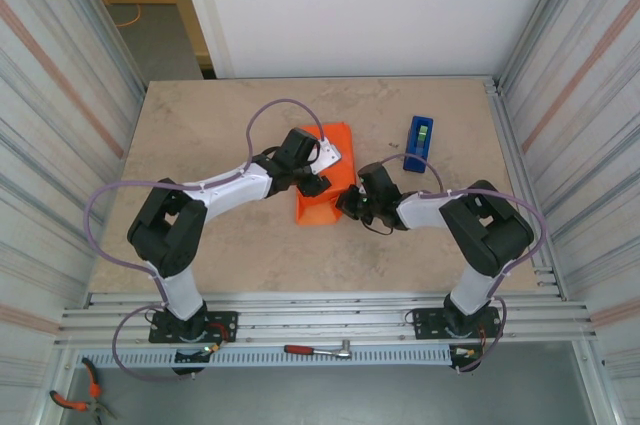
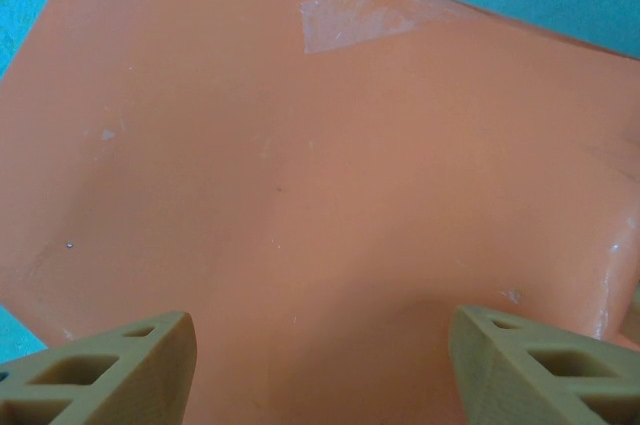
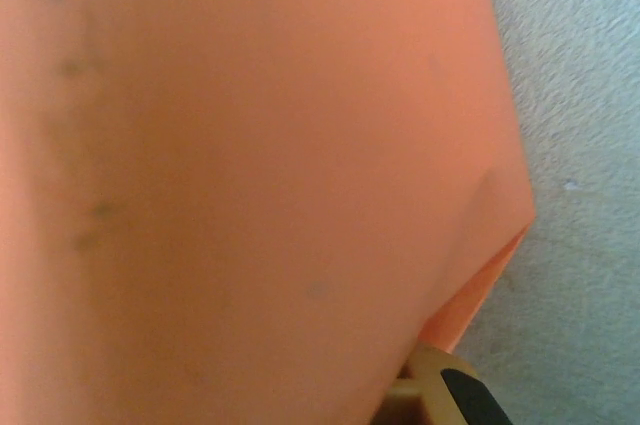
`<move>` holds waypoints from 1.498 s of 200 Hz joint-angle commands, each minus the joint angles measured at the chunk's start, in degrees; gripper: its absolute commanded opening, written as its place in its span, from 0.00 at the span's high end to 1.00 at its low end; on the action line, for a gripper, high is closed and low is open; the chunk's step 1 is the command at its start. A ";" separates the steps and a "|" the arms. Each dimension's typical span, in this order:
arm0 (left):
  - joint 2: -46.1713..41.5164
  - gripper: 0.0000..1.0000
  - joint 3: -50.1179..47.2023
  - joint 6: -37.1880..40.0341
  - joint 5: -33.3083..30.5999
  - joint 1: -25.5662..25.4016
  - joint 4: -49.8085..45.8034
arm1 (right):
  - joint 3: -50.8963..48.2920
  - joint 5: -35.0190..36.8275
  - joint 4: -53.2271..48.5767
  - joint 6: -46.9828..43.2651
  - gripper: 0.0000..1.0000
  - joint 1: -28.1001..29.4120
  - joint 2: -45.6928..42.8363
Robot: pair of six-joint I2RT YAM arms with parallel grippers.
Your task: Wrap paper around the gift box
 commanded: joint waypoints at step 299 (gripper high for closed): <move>0.28 0.33 -2.59 0.58 2.52 -0.79 0.72 | -0.76 1.54 -7.43 -1.83 1.00 -1.25 -5.32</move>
